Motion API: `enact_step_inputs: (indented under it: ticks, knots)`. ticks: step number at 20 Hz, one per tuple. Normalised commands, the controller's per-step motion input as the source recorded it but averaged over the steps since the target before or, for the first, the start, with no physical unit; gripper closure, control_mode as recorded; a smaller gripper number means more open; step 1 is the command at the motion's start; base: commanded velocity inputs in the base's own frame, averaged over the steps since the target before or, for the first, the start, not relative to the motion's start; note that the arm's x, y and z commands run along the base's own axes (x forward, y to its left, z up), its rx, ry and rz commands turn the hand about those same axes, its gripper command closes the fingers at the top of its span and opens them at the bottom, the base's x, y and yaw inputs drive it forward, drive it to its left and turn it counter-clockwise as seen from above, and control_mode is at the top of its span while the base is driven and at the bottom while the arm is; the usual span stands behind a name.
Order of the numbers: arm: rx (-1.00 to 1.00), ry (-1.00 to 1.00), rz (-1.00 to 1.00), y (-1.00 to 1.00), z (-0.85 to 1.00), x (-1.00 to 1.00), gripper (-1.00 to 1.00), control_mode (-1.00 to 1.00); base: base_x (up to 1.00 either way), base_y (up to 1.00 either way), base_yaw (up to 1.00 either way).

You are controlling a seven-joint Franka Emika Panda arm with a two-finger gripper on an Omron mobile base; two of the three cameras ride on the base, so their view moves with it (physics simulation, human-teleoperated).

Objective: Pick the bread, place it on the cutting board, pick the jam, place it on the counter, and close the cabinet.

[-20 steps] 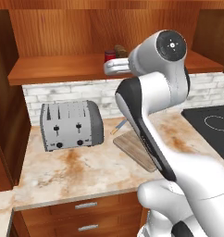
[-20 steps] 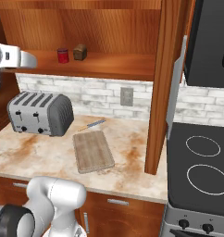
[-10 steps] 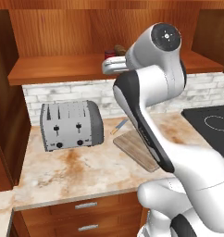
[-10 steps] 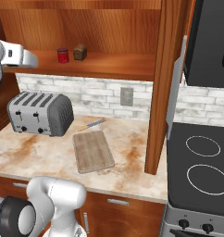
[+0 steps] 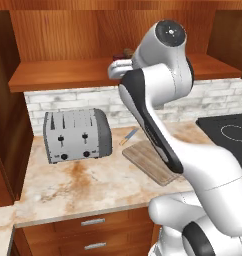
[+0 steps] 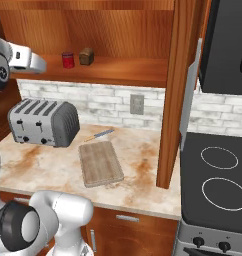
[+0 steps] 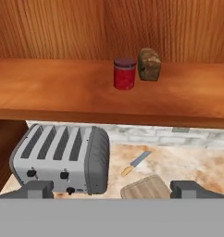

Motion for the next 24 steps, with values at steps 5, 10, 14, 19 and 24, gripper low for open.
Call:
enact_step_inputs:
  ticks: [5,10,14,19,24]
  knots:
    - [0.00,0.00,0.00,0.00,-0.30,0.36,-1.00,-1.00,0.00,0.00,0.00]
    - [0.00,0.00,0.00,0.00,-0.10,0.50,-1.00,-1.00,0.00,0.00,0.00]
    - [0.00,0.00,0.00,0.00,0.00,0.51,-1.00,-1.00,0.00,0.00,0.00]
    - [0.00,0.01,0.00,-0.03,0.00,0.54,-1.00,-1.00,0.00,0.00,0.00]
    - [0.00,0.01,0.00,-0.06,0.00,0.48,-1.00,-1.00,0.00,0.00,0.00]
